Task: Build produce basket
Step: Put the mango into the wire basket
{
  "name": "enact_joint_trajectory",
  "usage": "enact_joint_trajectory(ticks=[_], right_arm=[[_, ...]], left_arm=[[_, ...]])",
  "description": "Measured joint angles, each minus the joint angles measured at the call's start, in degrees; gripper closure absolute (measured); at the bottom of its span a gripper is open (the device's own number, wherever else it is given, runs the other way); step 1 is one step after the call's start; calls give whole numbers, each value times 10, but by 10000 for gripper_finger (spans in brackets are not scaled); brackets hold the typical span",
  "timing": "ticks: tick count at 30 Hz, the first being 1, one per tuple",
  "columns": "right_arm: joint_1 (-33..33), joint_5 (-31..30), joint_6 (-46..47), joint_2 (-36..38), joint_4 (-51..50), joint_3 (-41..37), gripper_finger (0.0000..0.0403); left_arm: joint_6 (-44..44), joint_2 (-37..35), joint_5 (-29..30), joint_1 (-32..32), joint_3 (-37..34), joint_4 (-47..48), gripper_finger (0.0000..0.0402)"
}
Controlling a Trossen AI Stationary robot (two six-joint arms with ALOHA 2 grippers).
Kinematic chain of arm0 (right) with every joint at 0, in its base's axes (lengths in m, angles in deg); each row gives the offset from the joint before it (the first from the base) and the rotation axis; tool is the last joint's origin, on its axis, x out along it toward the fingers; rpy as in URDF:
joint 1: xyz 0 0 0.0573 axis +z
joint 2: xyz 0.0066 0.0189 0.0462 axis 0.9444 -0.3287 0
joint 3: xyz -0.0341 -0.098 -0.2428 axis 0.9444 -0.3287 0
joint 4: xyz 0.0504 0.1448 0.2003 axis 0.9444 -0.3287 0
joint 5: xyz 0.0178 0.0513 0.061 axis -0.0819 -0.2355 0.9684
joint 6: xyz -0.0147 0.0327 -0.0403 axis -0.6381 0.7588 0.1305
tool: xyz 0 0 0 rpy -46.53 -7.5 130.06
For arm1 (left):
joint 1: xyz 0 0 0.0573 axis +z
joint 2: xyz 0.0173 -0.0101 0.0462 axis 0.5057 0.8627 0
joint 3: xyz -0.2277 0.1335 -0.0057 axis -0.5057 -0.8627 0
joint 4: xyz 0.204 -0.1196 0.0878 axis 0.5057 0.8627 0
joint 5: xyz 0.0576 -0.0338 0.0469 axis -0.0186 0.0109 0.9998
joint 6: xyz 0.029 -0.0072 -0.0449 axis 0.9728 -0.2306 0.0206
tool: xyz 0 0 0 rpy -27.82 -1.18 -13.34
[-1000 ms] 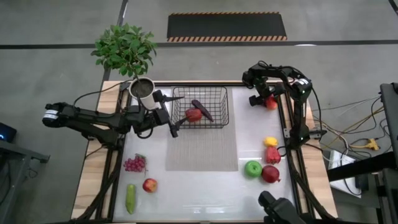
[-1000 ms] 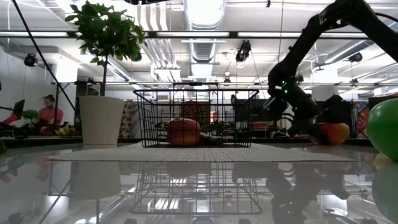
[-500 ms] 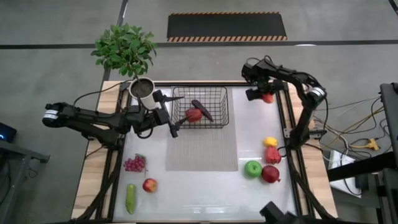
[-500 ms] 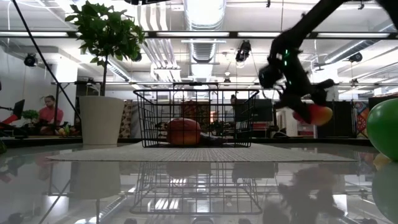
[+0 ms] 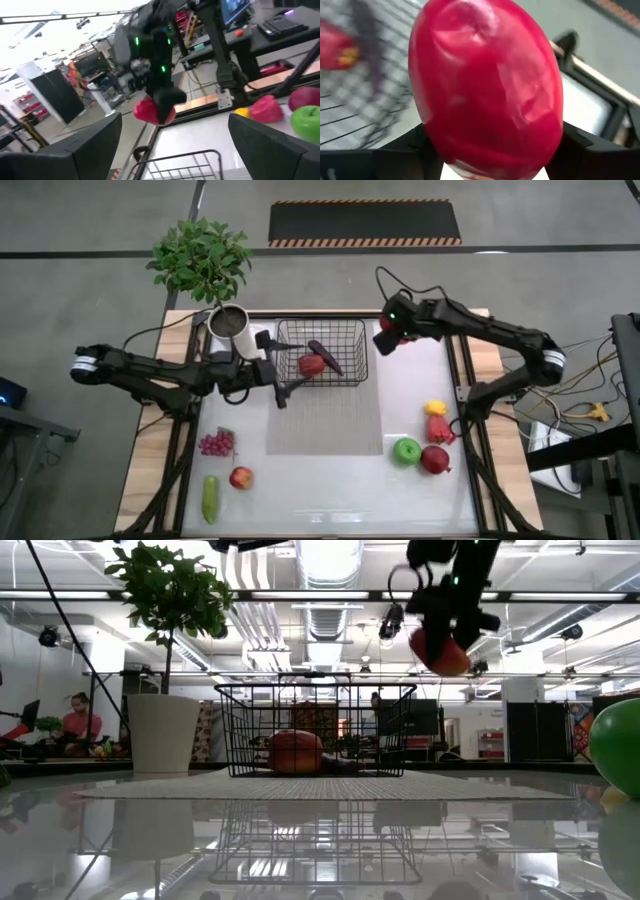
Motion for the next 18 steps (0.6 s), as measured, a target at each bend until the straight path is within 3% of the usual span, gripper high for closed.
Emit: enact_joint_trajectory(ticks=[7, 12, 18], right_arm=[[90, 22, -73, 48, 84, -8, 160], [146, 97, -140, 58, 225, -51, 162], [193, 118, -185, 57, 359, -120, 159]], left_arm=[[-29, 8, -25, 2, 0, -12, 54], [-40, 18, -43, 2, 0, -31, 54], [-49, 45, -93, 2, 0, -75, 54]])
